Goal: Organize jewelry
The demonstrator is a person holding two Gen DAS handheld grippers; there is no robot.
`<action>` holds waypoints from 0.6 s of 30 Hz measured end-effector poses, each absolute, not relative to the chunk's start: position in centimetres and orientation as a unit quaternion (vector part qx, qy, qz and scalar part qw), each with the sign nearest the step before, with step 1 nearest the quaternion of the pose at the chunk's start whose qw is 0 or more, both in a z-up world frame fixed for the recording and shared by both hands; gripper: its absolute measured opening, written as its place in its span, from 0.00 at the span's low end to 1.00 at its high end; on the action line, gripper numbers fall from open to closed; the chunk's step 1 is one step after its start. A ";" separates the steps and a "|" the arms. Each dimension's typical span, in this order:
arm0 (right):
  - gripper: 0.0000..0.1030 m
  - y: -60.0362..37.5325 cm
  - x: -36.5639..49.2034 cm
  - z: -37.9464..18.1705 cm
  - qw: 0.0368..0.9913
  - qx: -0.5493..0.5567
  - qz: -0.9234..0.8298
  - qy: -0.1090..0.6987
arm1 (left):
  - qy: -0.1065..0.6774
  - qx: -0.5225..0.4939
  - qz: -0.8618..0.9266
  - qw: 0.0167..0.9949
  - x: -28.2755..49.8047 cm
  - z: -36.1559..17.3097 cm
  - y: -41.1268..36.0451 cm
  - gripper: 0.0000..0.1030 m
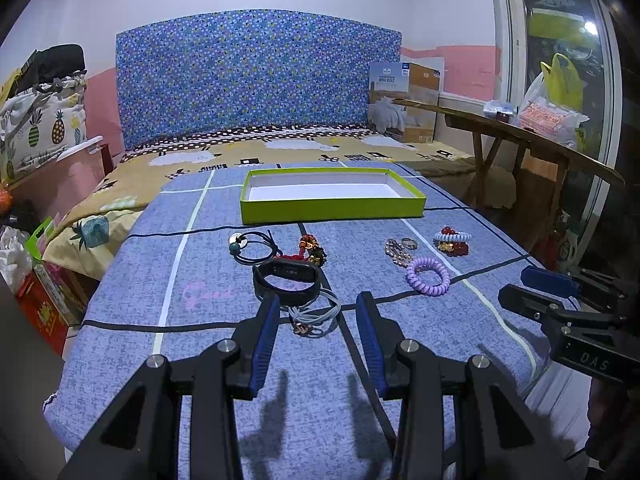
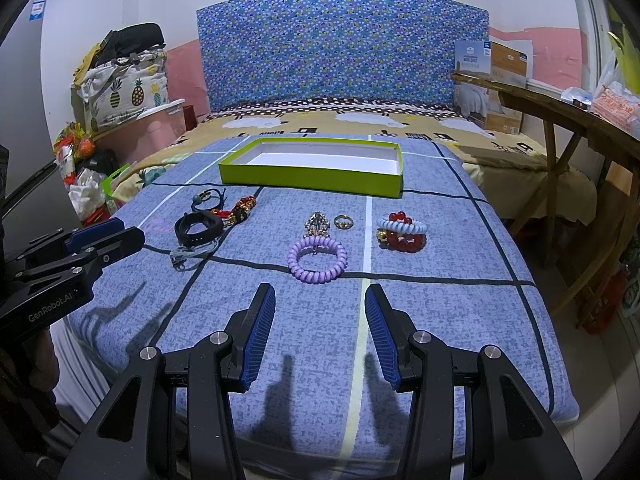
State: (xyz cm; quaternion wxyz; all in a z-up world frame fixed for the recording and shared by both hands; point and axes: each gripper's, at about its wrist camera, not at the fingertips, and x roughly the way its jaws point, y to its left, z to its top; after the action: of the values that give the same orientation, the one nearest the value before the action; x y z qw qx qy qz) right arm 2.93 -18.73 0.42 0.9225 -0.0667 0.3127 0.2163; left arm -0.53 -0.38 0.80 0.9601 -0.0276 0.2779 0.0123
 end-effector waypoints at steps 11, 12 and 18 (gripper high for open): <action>0.46 -18.7 3.0 0.4 0.922 -0.066 0.217 0.314 | 0.281 -0.034 0.007 0.959 -0.5 0.7 -0.4 0.40; 0.46 -18.7 3.0 0.4 0.922 -0.067 0.217 0.313 | 0.282 -0.034 0.007 0.959 -0.5 0.6 -0.4 0.40; 0.46 -18.6 3.1 0.3 0.922 -0.067 0.216 0.314 | 0.287 -0.037 0.009 0.957 -0.1 0.4 -0.2 0.40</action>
State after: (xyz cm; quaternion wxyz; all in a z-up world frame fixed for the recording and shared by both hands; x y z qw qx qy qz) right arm 3.10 -18.63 0.26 0.9219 -0.0669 0.3143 0.2163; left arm -0.08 -0.15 0.39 0.9572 -0.0372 0.2869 0.0086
